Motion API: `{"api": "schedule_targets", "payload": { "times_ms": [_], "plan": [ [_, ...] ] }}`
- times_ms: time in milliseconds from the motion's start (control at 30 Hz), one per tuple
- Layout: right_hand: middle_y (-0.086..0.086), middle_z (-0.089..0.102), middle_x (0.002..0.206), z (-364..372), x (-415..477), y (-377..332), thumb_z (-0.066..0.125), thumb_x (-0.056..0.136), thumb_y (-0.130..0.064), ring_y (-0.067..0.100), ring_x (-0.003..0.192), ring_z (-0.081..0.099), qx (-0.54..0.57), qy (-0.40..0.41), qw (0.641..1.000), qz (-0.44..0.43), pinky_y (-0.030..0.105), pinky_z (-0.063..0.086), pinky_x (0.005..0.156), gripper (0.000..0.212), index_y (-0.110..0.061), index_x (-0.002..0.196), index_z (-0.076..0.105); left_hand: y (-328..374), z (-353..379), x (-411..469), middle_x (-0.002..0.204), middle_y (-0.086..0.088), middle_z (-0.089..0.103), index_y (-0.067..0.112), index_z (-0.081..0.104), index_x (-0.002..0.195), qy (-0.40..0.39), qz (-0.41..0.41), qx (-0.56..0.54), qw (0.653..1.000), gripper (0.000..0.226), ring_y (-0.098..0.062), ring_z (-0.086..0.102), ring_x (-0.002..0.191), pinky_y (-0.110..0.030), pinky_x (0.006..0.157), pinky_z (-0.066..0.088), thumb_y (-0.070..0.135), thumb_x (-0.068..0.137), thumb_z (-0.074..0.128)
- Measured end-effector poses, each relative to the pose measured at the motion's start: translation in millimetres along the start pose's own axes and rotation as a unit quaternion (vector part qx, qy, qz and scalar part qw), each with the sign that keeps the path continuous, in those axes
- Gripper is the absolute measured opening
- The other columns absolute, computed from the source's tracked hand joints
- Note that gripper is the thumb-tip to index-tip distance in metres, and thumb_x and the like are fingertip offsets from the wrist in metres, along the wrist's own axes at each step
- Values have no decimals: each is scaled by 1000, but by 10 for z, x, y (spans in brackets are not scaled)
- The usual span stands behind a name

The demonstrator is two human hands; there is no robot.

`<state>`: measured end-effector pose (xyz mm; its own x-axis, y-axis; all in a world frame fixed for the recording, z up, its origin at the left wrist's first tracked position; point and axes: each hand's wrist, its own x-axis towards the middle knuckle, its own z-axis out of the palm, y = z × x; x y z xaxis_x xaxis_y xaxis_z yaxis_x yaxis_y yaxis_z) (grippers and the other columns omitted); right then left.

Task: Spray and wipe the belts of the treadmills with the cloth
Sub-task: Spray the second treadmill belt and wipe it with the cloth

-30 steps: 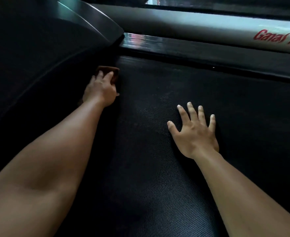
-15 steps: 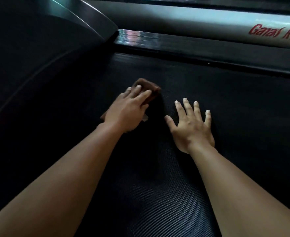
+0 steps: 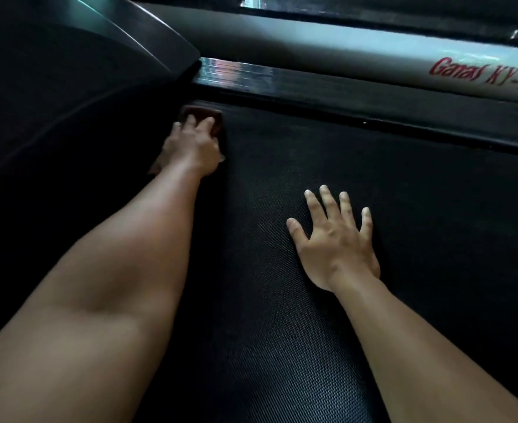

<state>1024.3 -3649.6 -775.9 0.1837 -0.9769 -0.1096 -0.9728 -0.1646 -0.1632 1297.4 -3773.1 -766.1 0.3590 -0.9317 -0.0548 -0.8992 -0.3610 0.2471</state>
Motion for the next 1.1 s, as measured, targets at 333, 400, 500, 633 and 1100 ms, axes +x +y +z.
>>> {"api": "schedule_targets", "payload": {
  "times_ms": [333, 400, 500, 633, 1100],
  "plan": [
    [-11, -9, 166, -36, 18, 1, 15, 97, -67, 15, 151, -17, 15, -4, 1000, 5, 49, -12, 121, 69, -36, 157, 3, 721, 233, -462, 168, -1, 15, 38, 27, 156, -3, 196, 7, 981, 60, -27, 14, 154, -41, 124, 15, 43, 101, 50],
    [-10, -9, 166, -38, 13, -1, 16, 97, -67, 16, 151, -16, 17, -4, 1000, 5, 50, -12, 121, 69, -36, 157, 3, 340, 130, -307, 166, -6, 21, 33, 30, 156, 28, 147, 13, 989, 57, -31, 21, 151, -40, 123, 19, 40, 102, 47],
    [-10, -10, 166, -36, 28, 6, 14, 96, -67, 16, 151, -17, 17, -7, 1000, 5, 50, -12, 121, 69, -36, 157, 1, -308, -42, -11, 166, -9, 22, 30, 31, 156, 45, 53, 6, 998, 55, -34, 23, 150, -40, 122, 20, 39, 103, 44],
    [-9, -11, 165, -12, 27, 11, 12, 96, -67, 17, 151, -18, 9, -7, 1000, 1, 51, -13, 120, 70, -36, 157, -1, -730, -188, 308, 168, -1, 15, 38, 25, 156, 30, -56, -9, 998, 56, -33, 20, 151, -44, 123, 19, 44, 102, 39],
    [-9, -12, 165, -5, 28, 21, 14, 97, -65, 18, 151, -18, 7, -2, 1000, -4, 51, -13, 120, 69, -34, 157, 0, 618, 102, -167, 168, 9, 12, 47, 26, 154, -26, 157, -5, 987, 56, -20, 11, 154, -41, 125, 13, 45, 101, 44]
  ]
}}
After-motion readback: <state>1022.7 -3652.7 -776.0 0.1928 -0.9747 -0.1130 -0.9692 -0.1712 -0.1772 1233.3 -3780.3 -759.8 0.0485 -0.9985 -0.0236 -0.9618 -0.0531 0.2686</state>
